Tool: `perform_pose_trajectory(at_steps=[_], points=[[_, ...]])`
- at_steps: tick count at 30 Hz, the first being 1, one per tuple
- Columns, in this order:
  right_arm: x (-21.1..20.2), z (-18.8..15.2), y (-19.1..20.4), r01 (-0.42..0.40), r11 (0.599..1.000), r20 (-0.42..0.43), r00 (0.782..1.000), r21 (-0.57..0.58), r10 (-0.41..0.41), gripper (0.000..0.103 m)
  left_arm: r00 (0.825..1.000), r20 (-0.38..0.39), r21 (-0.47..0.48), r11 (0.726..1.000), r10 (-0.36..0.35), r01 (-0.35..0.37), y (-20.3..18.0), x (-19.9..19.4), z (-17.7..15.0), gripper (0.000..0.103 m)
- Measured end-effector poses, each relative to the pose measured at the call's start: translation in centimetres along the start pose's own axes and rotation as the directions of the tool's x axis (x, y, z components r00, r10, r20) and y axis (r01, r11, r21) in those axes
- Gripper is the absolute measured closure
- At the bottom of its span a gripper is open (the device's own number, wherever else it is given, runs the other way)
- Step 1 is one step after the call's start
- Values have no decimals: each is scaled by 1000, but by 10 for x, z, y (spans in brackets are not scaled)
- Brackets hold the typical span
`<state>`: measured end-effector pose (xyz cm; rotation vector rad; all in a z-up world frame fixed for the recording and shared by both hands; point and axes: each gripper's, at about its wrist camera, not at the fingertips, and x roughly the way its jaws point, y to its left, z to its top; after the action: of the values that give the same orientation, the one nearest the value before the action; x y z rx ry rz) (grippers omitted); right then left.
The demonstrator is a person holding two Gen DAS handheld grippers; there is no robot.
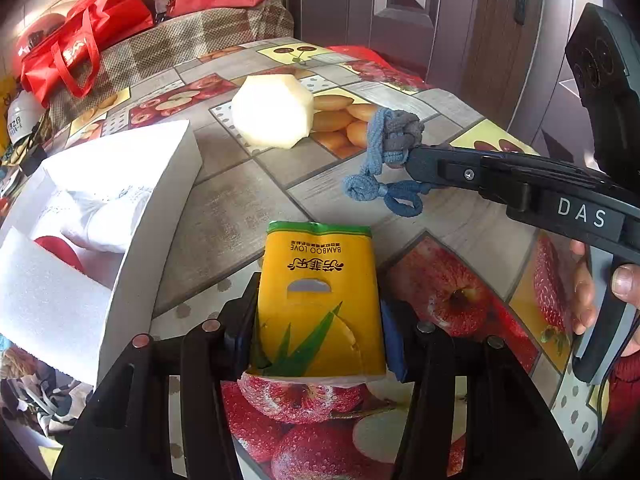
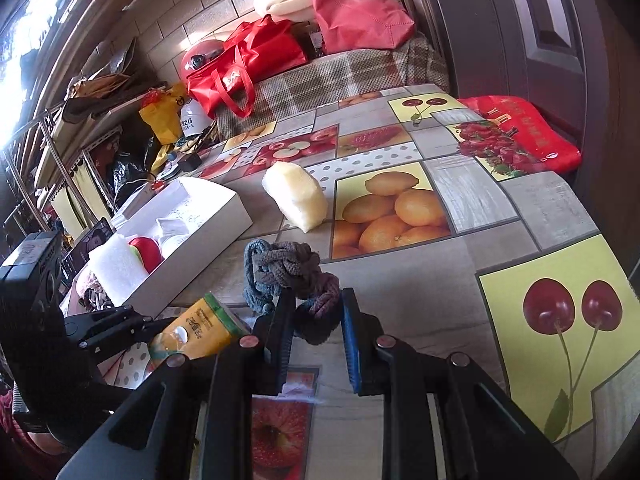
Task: Organize soft objects
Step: 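Grasp the yellow tissue pack with left gripper while right grasps the blue rope knot toy, then carry the tissue pack and rope knot toy over the white tray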
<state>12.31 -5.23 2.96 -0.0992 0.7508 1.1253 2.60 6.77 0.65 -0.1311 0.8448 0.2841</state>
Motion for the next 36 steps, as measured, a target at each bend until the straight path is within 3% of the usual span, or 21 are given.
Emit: perform_pose_trajectory(at_steps=[4, 9, 17, 22, 29, 36], points=[[-12, 0, 1, 11, 1000, 70, 997, -4, -10, 81, 1000, 23, 4, 1000, -13, 13, -1, -4, -2, 54], [-30, -3, 6, 50, 999, 173, 984, -15, -47, 81, 990, 142, 7, 1000, 19, -21, -3, -27, -6, 54], [-52, -9, 22, 131, 989, 317, 943, -75, -101, 81, 921, 379, 13, 995, 85, -98, -8, -72, -20, 53], [-60, -14, 29, 142, 988, 352, 929, -62, -112, 81, 903, 419, -14, 995, 99, -103, -2, -85, -26, 53], [-67, -19, 42, 136, 990, 394, 913, -47, -107, 81, 889, 443, -52, 993, 116, -104, 13, -99, -37, 53], [-60, -21, 64, 123, 988, 388, 918, -89, -79, 81, 872, 458, -89, 985, 174, -150, 38, -112, -52, 53]])
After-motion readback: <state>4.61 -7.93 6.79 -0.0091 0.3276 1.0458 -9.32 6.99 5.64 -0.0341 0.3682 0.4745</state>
